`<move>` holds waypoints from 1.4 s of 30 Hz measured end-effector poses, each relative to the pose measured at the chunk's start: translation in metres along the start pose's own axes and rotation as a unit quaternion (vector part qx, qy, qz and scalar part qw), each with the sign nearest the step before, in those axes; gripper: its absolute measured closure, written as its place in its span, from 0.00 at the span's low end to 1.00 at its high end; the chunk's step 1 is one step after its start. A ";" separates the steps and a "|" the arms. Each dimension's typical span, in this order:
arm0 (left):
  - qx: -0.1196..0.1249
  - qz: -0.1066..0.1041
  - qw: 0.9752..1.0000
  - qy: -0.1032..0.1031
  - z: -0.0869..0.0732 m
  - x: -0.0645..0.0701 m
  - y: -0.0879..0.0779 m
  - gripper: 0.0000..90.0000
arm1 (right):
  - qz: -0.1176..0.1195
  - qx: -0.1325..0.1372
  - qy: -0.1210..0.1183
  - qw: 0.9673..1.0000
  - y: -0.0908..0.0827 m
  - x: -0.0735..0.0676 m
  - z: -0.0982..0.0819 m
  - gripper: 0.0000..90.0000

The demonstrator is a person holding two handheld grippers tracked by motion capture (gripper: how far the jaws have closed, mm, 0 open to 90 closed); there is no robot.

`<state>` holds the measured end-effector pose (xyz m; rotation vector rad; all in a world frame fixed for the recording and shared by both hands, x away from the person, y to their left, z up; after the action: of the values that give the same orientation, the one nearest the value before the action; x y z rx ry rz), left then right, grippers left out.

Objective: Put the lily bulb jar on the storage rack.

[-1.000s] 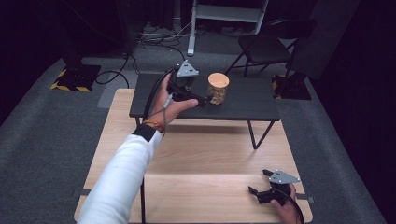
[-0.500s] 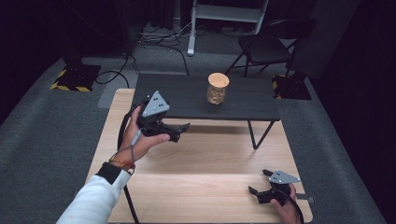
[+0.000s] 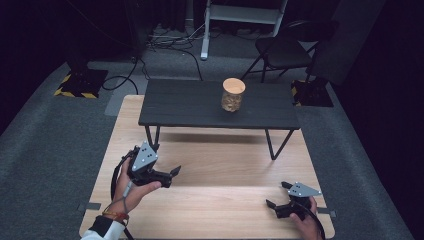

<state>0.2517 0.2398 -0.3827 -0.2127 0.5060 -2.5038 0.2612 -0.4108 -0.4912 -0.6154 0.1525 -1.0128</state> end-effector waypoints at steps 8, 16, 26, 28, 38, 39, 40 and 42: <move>-0.040 -0.005 0.999 0.003 -0.041 0.010 0.017 0.01 | 0.002 0.000 -0.001 1.000 0.000 0.001 0.000 0.00; -0.063 -0.006 0.998 -0.014 -0.076 0.015 0.033 0.01 | 0.002 0.000 -0.001 1.000 0.000 0.001 0.000 0.00; -0.097 -0.001 0.995 -0.015 -0.092 0.020 0.046 0.01 | 0.001 0.000 -0.001 1.000 0.000 0.000 0.000 0.00; -0.102 0.006 0.995 -0.017 -0.093 0.021 0.048 0.01 | 0.001 0.000 -0.001 1.000 0.000 0.001 0.000 0.00; -0.085 -0.006 0.995 -0.045 -0.103 0.013 0.047 0.01 | 0.001 0.000 -0.001 1.000 0.000 0.000 0.000 0.00; -0.084 -0.009 0.995 -0.052 -0.103 0.011 0.047 0.01 | 0.001 0.000 -0.001 1.000 0.000 0.000 0.000 0.00; -0.083 -0.009 0.995 -0.051 -0.104 0.011 0.047 0.01 | 0.001 0.000 -0.001 1.000 0.000 0.000 0.000 0.00; -0.082 -0.011 0.995 -0.050 -0.104 0.010 0.047 0.01 | 0.001 0.000 -0.001 1.000 0.000 0.000 0.000 0.00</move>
<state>0.2400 0.2300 -0.4967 -0.4066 0.6702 -2.4594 0.2611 -0.4110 -0.4912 -0.6156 0.1512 -1.0108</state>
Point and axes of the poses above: each handheld gripper's, and its own axes: y roughly forward along the jaws, z roughly out of its top, x roughly to its right, the point moved 2 cm from there along y, roughly forward along the jaws, and after that the axes turned 15 degrees about -z, right-handed, at the moved point
